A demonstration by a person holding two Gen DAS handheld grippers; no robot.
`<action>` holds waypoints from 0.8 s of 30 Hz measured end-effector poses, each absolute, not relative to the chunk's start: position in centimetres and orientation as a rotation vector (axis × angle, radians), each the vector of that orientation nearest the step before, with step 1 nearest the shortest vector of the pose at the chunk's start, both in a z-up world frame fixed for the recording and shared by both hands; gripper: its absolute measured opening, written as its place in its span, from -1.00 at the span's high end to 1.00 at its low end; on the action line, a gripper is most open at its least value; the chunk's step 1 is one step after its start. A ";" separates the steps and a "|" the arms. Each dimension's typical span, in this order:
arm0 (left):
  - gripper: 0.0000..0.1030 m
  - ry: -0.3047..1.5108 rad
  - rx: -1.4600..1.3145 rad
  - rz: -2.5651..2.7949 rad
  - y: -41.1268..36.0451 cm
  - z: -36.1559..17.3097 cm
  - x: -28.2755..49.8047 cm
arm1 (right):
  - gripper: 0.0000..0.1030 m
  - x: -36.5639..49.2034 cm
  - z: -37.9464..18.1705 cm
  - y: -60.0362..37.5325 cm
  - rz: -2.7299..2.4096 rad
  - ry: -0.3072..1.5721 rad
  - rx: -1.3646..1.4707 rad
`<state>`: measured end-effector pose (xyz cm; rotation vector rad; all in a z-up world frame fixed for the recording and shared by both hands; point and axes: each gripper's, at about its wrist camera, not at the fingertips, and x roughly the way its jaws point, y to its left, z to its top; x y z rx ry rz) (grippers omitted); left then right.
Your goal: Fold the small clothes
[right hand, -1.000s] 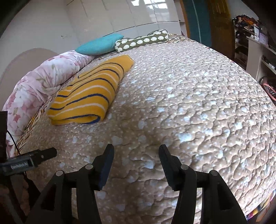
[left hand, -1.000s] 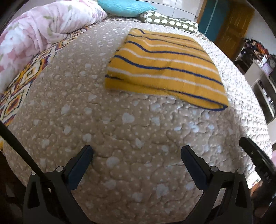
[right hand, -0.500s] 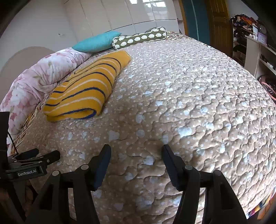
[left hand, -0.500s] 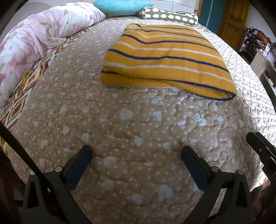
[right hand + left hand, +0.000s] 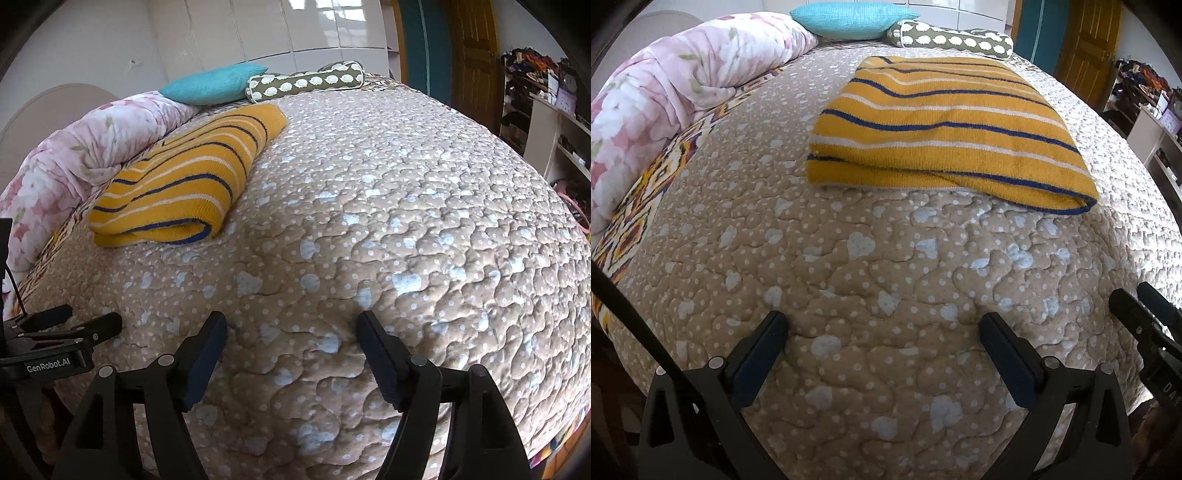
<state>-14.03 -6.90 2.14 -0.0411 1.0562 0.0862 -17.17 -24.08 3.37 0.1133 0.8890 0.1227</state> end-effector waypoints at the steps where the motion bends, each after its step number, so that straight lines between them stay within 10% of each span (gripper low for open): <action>1: -1.00 1.057 -0.042 0.086 -6.9 2.1 -14.0 | -0.53 -17.2 3.3 -24.0 0.122 0.888 0.105; 14: -1.00 1.056 -0.040 0.085 -6.9 2.2 -14.1 | -0.55 -12.4 8.6 -22.3 0.230 0.834 0.096; 18: -1.00 1.056 -0.041 0.081 -6.8 2.2 -14.1 | 0.12 -8.9 10.9 -20.1 0.311 0.780 0.065; 24: -1.00 1.053 -0.039 0.069 -6.6 2.1 -14.1 | 0.12 -2.4 7.8 -16.8 0.315 0.913 0.027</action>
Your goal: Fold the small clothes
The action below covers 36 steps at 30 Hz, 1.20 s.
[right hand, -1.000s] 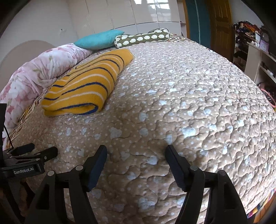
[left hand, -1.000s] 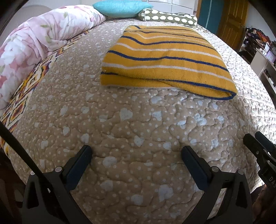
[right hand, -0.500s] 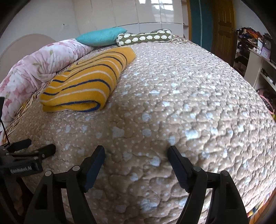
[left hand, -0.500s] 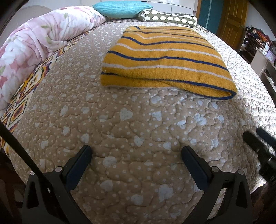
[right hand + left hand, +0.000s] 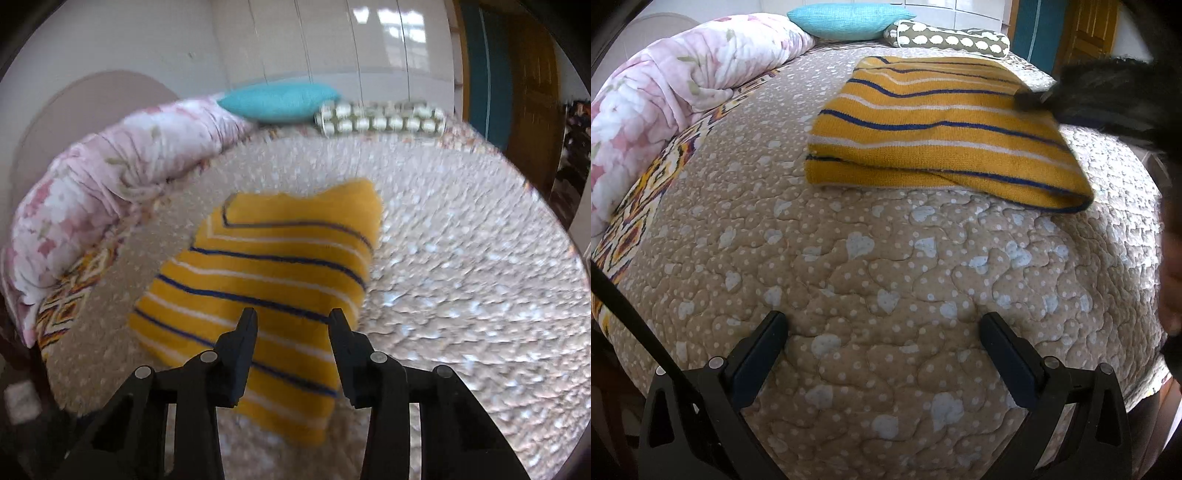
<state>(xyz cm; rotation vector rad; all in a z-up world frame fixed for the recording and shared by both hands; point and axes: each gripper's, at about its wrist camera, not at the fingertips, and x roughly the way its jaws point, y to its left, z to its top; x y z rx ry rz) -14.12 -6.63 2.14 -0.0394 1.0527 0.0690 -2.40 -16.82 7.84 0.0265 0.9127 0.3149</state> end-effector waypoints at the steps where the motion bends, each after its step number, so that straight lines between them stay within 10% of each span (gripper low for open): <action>1: -1.00 1.053 -0.038 0.066 -6.6 2.2 -14.1 | 0.10 -2.0 7.1 -16.7 0.299 0.931 0.018; 36: -1.00 0.826 -0.016 0.106 -8.7 14.1 -18.7 | -0.30 -16.6 8.2 -26.5 0.100 0.809 0.126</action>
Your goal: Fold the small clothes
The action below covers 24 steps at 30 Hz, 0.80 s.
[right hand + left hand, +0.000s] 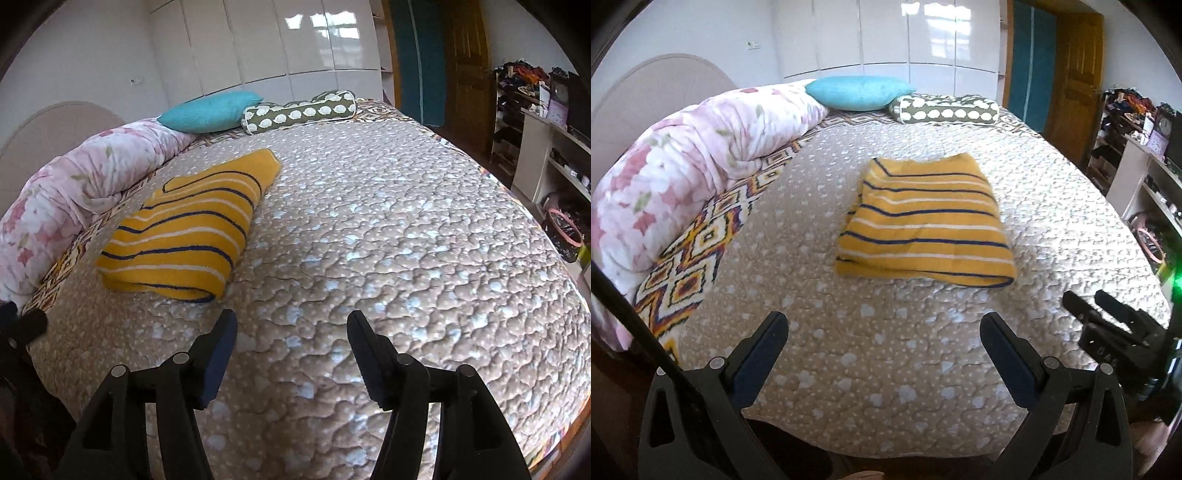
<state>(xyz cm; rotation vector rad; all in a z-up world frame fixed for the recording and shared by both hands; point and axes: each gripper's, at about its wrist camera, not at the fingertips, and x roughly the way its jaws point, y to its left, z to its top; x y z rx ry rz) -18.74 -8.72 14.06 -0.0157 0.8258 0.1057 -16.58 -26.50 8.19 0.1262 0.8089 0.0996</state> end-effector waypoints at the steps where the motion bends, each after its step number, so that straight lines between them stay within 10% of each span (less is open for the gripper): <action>1: -1.00 0.824 -0.016 0.105 -8.9 14.1 -18.8 | -0.30 -16.7 8.2 -26.6 0.099 0.810 0.127; 24: -1.00 0.954 -0.025 0.072 -9.0 10.7 -17.9 | -0.39 -17.3 6.9 -25.0 0.114 0.843 0.074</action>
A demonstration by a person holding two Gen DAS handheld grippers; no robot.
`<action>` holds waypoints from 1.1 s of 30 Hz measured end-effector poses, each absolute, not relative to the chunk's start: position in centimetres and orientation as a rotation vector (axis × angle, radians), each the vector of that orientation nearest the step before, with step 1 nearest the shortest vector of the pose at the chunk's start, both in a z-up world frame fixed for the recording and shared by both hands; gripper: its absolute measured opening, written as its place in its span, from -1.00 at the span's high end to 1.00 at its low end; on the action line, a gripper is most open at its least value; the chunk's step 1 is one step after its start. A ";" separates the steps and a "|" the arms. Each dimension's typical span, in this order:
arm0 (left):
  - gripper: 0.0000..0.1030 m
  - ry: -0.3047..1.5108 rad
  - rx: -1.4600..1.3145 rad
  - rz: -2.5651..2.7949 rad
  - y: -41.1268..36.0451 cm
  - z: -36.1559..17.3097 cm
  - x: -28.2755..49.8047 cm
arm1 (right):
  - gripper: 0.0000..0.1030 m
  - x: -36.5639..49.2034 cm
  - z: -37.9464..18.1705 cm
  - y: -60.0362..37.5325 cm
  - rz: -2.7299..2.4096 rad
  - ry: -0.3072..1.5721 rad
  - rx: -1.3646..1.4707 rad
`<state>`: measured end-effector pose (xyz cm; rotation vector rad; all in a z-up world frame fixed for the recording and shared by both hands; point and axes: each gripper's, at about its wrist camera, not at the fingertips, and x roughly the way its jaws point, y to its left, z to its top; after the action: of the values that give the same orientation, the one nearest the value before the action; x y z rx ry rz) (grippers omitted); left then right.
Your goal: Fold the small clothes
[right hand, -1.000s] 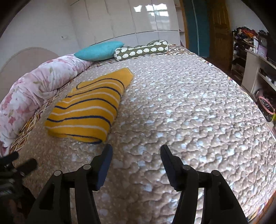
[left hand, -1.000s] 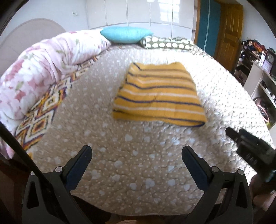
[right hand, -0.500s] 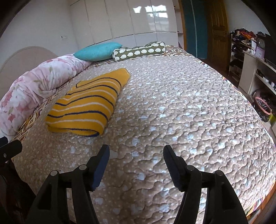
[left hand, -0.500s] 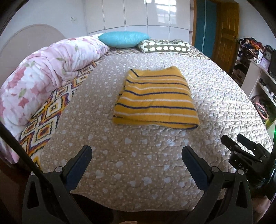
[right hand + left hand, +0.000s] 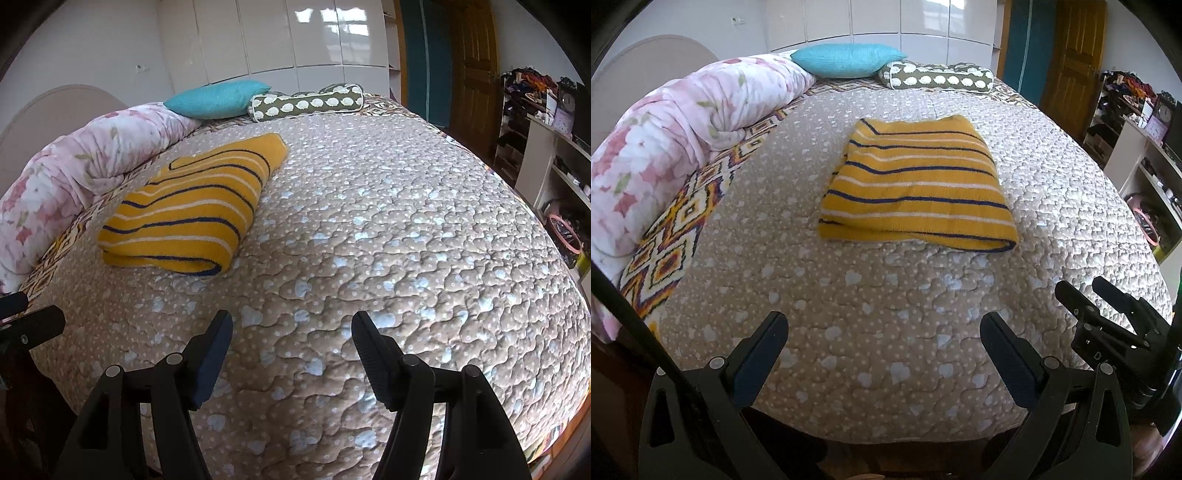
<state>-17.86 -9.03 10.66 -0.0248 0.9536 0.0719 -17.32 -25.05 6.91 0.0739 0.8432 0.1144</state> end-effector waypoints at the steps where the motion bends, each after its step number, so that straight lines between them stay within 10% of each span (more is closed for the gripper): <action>1: -1.00 0.955 -0.026 0.072 -8.9 10.6 -17.8 | -0.39 -17.3 6.8 -25.0 0.115 0.846 0.072; 33: -1.00 0.768 0.135 0.350 -5.4 11.6 -19.5 | -0.43 -18.1 6.6 -19.2 0.161 0.881 -0.117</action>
<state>-19.55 -5.44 11.61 0.1351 0.7678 0.3501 -18.07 -19.22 6.59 -0.1170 0.8815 0.1606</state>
